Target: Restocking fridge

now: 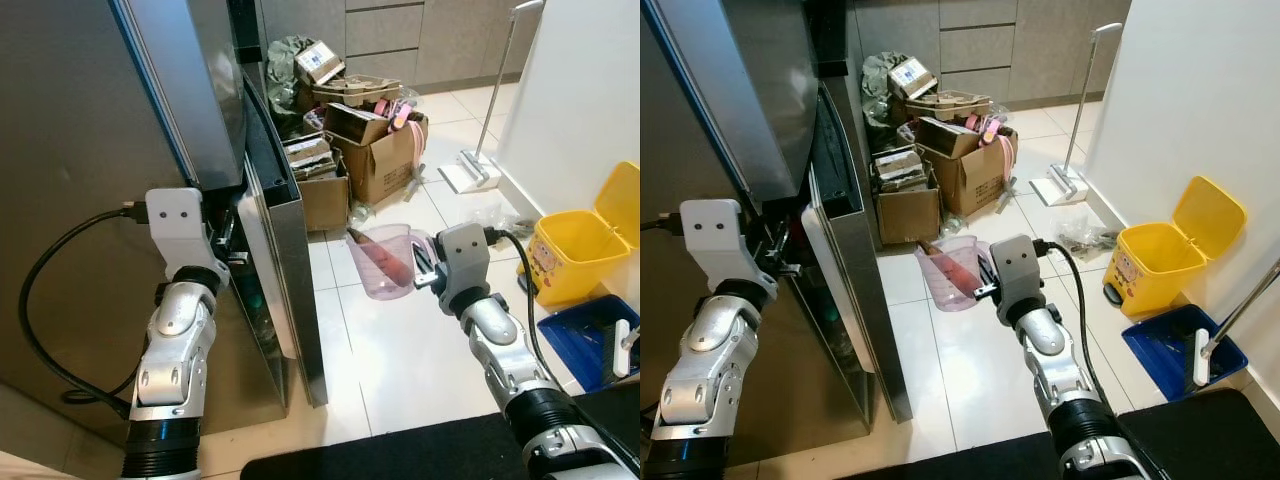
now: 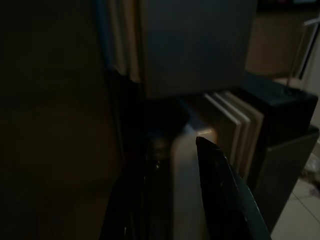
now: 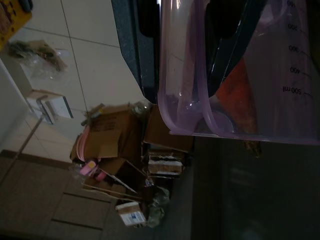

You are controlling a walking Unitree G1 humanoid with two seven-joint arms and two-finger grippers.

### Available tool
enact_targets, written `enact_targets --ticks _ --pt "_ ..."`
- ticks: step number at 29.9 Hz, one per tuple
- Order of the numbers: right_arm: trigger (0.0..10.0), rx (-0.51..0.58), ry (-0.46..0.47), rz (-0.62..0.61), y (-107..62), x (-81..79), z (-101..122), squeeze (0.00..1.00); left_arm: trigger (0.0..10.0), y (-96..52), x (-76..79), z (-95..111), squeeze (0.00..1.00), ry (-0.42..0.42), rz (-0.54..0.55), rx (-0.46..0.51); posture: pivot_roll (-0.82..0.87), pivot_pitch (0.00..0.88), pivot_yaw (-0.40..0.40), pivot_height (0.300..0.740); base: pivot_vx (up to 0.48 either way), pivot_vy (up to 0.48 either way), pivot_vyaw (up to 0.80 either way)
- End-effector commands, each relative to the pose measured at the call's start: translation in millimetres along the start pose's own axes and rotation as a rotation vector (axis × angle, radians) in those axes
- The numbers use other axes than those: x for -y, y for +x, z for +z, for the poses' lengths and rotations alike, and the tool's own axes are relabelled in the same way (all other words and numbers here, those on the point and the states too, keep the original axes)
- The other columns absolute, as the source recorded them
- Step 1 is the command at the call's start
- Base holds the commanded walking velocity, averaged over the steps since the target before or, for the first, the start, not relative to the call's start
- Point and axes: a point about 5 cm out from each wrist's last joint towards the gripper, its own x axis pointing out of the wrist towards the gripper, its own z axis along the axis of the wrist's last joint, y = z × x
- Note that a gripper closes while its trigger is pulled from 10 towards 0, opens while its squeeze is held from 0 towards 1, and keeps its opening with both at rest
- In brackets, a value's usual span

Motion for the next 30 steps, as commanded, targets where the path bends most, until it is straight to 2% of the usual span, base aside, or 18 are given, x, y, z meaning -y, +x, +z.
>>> enact_targets --ticks 1,6,8,10,13,17,19,20,24,25,26,27,28,29,30 --pt "10.0 0.027 -0.024 -0.109 -15.9 -3.6 -7.0 0.0 10.0 -2.4 16.1 -17.6 0.0 0.017 -0.083 -0.086 -0.04 0.147 0.026 0.74 0.0 0.0 0.0" --pt "10.0 -0.004 -0.024 -0.209 -26.3 -0.5 -18.4 0.0 10.0 3.6 25.8 -20.7 0.0 0.007 -0.065 -0.079 -0.05 0.152 0.028 0.74 0.0 0.0 0.0" --pt "10.0 -0.032 -0.021 -0.265 -32.8 1.6 -25.3 0.0 10.0 10.1 28.6 -21.7 0.0 0.013 -0.02 -0.074 -0.06 0.155 0.031 0.74 0.0 0.0 0.0" --pt "10.0 -0.032 -0.021 -0.265 -32.8 1.6 -25.3 0.0 10.0 10.1 28.6 -21.7 0.0 0.013 -0.02 -0.074 -0.06 0.155 0.031 0.74 0.0 0.0 0.0" --pt "10.0 -0.051 -0.004 -0.3 -43.3 -5.0 -31.7 0.0 10.0 20.6 38.8 -20.8 0.0 0.006 0.022 -0.059 -0.06 0.158 0.035 0.74 0.0 0.0 0.0" --pt "10.0 -0.057 -0.003 -0.304 -46.4 -11.6 -32.1 0.0 10.0 22.2 41.3 -20.1 0.0 -0.004 0.02 -0.06 -0.07 0.159 0.042 0.74 0.0 0.0 0.0" --pt "10.0 -0.038 0.02 -0.279 -47.7 -21.4 -29.4 0.0 10.0 23.0 49.2 -21.6 0.0 -0.036 -0.028 -0.073 -0.07 0.16 0.043 0.74 0.0 0.0 0.0" --pt "10.0 -0.038 0.02 -0.279 -47.7 -21.4 -29.4 0.0 10.0 23.0 49.2 -21.6 0.0 -0.036 -0.028 -0.073 -0.07 0.16 0.043 0.74 0.0 0.0 0.0" --pt "10.0 -0.011 0.047 -0.24 -47.8 -38.1 -24.4 0.0 10.0 22.2 89.6 -21.0 0.0 -0.157 -0.244 -0.098 -0.06 0.159 0.046 0.74 0.0 0.0 0.0" --pt "10.0 -0.006 0.056 -0.238 -48.1 -40.8 -22.7 0.0 10.0 23.4 104.8 -20.3 0.0 -0.184 -0.297 -0.105 -0.06 0.159 0.047 0.74 0.0 0.0 0.0" --pt "10.0 -0.005 0.056 -0.236 -48.1 -41.9 -22.2 0.0 10.0 24.7 112.2 -19.0 0.0 -0.19 -0.312 -0.101 -0.06 0.159 0.046 0.74 0.0 0.0 0.0" --pt "10.0 -0.005 0.056 -0.236 -48.1 -41.9 -22.2 0.0 10.0 24.7 112.2 -19.0 0.0 -0.19 -0.312 -0.101 -0.06 0.159 0.046 0.74 0.0 0.0 0.0" --pt "10.0 -0.005 0.059 -0.236 -48.4 -43.1 -21.6 0.0 10.0 27.1 125.7 -17.0 0.0 -0.207 -0.348 -0.103 -0.06 0.159 0.047 0.74 0.0 0.0 0.0" --pt "10.0 -0.005 0.059 -0.236 -48.4 -43.1 -21.6 0.0 10.0 27.1 125.7 -17.0 0.0 -0.207 -0.348 -0.103 -0.06 0.159 0.047 0.74 0.0 0.0 0.0" --pt "10.0 -0.004 0.06 -0.237 -48.5 -43.9 -20.9 0.0 10.0 28.8 138.0 -13.8 0.0 -0.224 -0.379 -0.099 -0.07 0.159 0.05 0.74 0.0 0.0 0.0"
